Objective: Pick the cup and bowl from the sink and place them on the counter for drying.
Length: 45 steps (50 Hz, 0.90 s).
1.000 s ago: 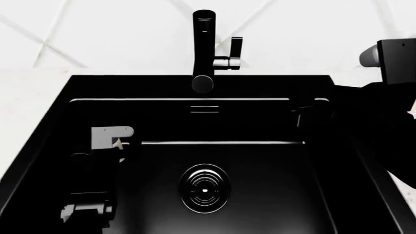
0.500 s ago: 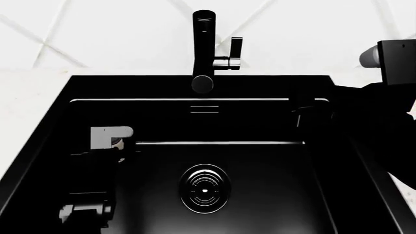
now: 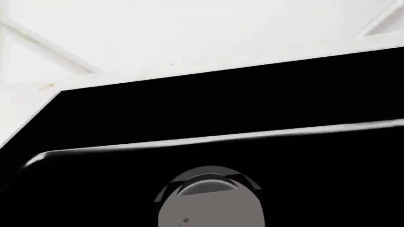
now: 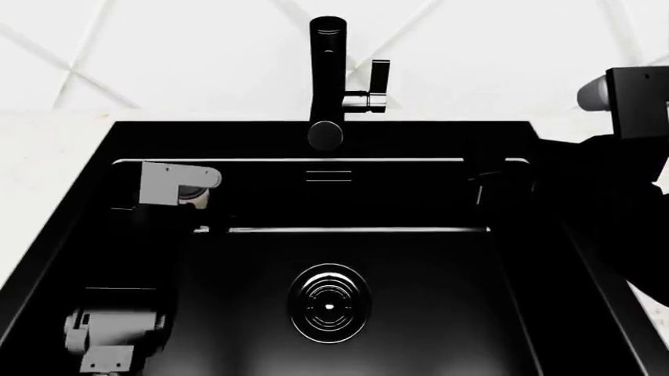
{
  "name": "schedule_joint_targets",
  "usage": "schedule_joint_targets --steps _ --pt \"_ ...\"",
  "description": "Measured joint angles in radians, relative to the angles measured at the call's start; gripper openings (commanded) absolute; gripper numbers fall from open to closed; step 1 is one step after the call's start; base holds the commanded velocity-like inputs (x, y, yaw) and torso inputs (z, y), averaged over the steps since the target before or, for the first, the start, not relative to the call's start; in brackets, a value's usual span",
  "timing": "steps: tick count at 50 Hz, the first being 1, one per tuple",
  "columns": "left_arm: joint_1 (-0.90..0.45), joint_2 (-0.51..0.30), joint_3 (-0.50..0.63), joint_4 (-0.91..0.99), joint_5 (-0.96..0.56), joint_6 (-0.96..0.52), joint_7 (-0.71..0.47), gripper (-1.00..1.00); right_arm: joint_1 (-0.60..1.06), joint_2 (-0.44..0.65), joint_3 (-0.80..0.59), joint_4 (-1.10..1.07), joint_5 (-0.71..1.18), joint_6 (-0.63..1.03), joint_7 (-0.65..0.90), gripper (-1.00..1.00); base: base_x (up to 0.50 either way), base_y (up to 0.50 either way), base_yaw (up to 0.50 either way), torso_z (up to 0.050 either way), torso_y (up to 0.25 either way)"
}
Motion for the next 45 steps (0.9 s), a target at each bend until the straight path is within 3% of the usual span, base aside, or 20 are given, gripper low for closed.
schedule_joint_targets --steps 9,19,31,45 --pt "0.009 -0.046 -0.006 0.36 -0.052 -0.42 0.072 -1.0 0.003 -0.002 -0.004 0.004 -0.006 -0.003 -0.01 1.0 0.0 0.0 0.0 0.0 -0.002" --pt "-0.006 -0.103 -0.006 0.537 -0.09 -0.669 0.116 -1.0 0.007 0.001 -0.006 0.004 0.0 -0.005 -0.011 1.0 0.0 0.0 0.0 0.0 0.0" --pt "-0.094 -0.169 -0.013 0.649 -0.121 -0.86 0.147 -1.0 0.006 -0.001 -0.01 0.006 -0.005 -0.01 -0.02 1.0 0.0 0.0 0.0 0.0 0.0" --pt "-0.163 -0.237 -0.021 0.643 -0.102 -0.924 0.103 -1.0 -0.002 0.001 -0.012 0.004 -0.01 -0.018 -0.027 1.0 0.0 0.0 0.0 0.0 0.0"
